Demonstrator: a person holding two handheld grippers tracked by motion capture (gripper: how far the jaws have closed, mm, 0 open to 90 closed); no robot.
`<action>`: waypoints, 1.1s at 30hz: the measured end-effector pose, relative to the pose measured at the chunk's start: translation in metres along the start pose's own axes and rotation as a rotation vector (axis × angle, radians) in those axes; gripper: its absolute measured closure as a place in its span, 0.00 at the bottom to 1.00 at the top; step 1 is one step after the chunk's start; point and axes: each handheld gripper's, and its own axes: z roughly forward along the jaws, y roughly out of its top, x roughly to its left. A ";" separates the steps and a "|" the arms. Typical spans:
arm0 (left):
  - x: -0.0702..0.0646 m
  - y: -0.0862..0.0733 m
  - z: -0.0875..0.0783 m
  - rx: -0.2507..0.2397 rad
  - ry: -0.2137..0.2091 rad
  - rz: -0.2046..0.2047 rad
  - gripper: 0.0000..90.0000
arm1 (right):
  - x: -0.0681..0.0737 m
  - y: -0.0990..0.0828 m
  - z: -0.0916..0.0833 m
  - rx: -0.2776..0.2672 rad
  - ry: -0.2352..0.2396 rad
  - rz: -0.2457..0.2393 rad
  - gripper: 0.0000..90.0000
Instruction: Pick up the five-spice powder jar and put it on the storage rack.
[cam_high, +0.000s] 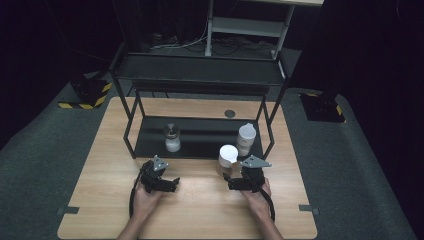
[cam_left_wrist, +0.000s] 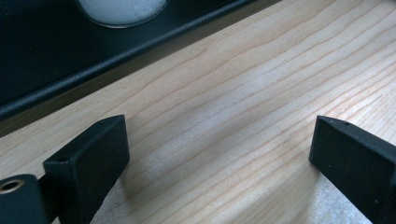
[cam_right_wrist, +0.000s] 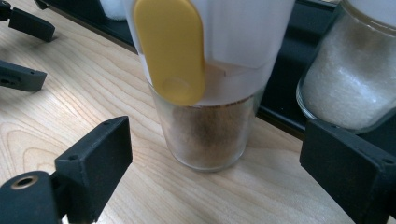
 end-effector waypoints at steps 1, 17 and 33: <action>0.000 0.000 0.000 0.000 0.000 0.000 0.05 | 0.000 0.000 0.001 0.000 0.000 0.000 0.10; 0.000 0.000 0.000 0.000 0.000 0.000 0.05 | 0.006 0.005 0.013 -0.001 -0.013 -0.001 0.10; 0.000 0.000 0.000 0.000 0.001 0.000 0.06 | 0.012 0.010 0.026 -0.020 -0.024 0.026 0.15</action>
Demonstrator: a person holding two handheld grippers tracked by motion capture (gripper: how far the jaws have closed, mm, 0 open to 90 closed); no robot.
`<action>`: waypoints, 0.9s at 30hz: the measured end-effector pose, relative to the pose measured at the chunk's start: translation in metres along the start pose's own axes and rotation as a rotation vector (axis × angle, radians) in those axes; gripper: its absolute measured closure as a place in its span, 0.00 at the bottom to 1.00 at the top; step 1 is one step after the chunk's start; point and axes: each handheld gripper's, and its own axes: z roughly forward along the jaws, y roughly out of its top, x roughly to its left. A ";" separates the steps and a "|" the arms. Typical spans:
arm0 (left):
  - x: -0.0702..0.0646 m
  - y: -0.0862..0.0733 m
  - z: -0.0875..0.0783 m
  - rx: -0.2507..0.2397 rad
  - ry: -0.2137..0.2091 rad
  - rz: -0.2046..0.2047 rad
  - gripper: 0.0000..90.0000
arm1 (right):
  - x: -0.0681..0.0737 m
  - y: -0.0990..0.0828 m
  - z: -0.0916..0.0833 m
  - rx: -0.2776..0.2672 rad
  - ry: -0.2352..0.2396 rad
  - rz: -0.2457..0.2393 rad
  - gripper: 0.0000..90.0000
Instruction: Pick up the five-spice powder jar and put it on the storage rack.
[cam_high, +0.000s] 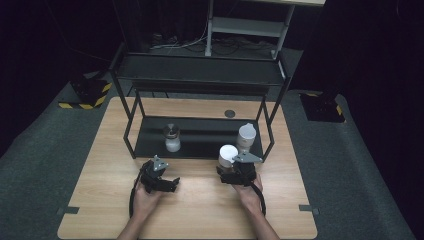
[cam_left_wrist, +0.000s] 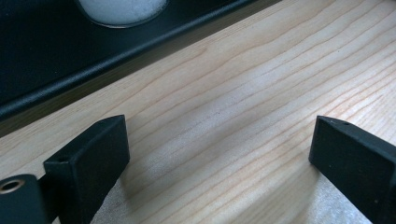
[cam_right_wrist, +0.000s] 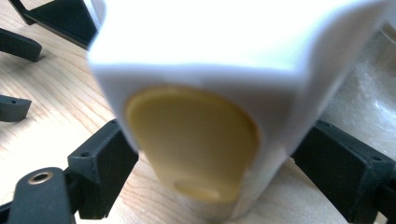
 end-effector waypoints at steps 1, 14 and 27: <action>0.000 0.000 0.000 -0.002 0.000 -0.004 0.06 | 0.000 0.000 0.001 -0.001 0.000 -0.002 0.15; 0.000 0.000 0.000 0.000 0.000 0.000 0.06 | 0.003 0.000 0.006 -0.011 -0.008 -0.003 0.23; 0.000 0.000 0.000 -0.003 0.000 -0.004 0.06 | 0.005 -0.002 0.007 -0.026 -0.020 -0.006 0.32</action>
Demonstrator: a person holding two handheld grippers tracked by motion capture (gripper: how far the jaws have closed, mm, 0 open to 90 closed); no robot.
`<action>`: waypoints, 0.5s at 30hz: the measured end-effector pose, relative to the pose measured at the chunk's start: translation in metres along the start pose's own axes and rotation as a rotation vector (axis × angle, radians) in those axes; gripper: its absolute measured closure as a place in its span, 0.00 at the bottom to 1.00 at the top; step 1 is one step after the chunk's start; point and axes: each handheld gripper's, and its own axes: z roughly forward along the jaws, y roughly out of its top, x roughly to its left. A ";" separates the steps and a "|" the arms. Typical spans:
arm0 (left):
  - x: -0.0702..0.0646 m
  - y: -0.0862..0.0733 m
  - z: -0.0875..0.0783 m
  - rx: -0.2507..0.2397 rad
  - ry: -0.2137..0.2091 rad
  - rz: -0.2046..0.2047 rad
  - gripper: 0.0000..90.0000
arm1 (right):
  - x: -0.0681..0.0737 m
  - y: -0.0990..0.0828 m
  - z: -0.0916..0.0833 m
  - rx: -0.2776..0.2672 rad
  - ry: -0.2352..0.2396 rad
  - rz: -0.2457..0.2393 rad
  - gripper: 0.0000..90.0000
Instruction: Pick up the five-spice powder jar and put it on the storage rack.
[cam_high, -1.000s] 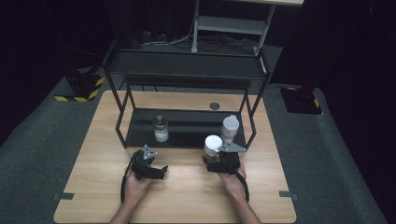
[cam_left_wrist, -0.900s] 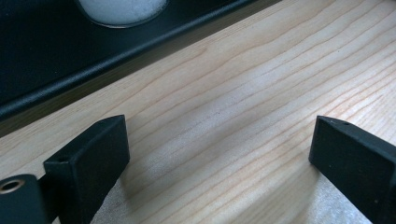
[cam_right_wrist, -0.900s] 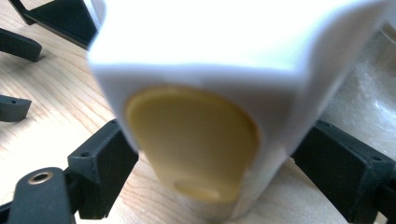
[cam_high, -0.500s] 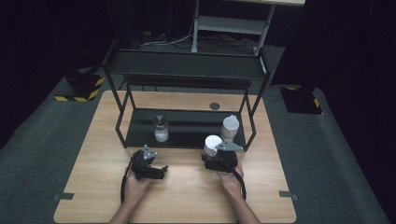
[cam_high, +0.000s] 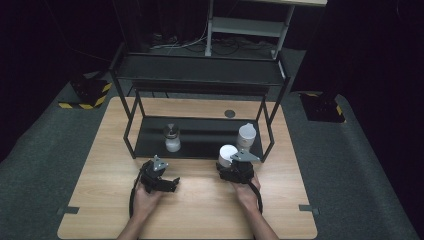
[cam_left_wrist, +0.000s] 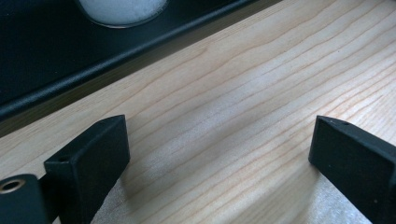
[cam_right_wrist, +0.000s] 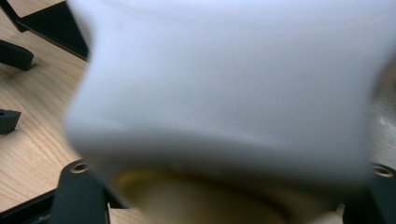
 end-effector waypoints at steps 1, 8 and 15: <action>0.000 0.000 0.000 0.002 0.000 0.004 0.06 | 0.000 0.000 0.000 0.000 -0.001 -0.002 0.32; 0.000 0.000 0.000 0.000 0.000 0.000 0.06 | 0.002 0.000 0.000 -0.001 -0.006 -0.011 0.33; 0.000 0.000 0.000 0.002 0.000 0.004 0.06 | 0.003 0.000 0.000 -0.002 -0.012 -0.013 0.33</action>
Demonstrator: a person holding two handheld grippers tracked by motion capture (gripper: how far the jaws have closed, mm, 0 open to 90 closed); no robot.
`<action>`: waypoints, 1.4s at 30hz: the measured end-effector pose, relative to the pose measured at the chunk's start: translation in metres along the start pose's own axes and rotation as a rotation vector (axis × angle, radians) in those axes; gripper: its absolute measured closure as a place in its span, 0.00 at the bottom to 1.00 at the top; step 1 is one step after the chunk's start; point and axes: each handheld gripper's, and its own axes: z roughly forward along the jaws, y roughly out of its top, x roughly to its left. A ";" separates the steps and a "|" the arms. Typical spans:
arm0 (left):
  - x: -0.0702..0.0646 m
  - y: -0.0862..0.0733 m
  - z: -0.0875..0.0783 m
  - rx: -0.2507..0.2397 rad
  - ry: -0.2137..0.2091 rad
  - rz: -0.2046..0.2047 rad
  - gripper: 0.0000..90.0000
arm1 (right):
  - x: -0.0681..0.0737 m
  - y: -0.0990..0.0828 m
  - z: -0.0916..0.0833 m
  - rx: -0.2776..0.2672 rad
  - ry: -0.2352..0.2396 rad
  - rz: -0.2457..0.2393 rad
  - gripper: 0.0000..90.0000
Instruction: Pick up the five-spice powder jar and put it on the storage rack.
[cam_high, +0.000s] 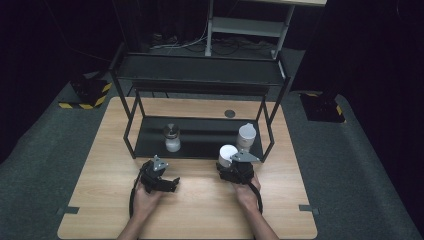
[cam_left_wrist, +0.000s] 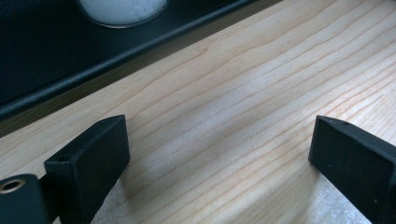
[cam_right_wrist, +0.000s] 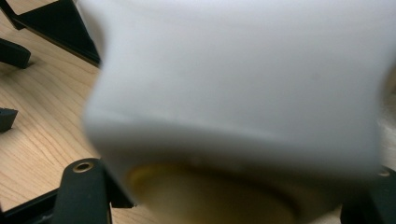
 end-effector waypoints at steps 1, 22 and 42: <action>0.000 0.000 0.000 -0.002 0.000 -0.004 0.06 | 0.000 0.000 0.000 0.000 0.000 0.000 0.33; 0.000 0.000 0.000 -0.003 0.000 -0.005 0.06 | 0.001 0.002 -0.004 0.009 -0.002 -0.018 0.33; 0.000 0.000 0.000 -0.002 0.000 -0.004 0.06 | 0.002 0.011 -0.012 -0.013 0.029 -0.036 0.33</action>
